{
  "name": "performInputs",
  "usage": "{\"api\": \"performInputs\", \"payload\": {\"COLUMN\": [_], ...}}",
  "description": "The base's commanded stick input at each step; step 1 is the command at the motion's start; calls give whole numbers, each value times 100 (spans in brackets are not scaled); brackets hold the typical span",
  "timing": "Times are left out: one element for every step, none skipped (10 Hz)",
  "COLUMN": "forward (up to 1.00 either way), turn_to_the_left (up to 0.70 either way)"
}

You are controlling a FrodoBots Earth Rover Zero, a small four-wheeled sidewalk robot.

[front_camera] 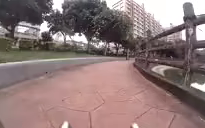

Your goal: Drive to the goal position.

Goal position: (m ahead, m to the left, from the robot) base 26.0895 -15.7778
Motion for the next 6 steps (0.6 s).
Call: {"api": "performInputs", "payload": {"forward": [70, 70, 70, 70, 70, 70], "turn_to_the_left": [-3, 0, 0, 0, 0, 0]}}
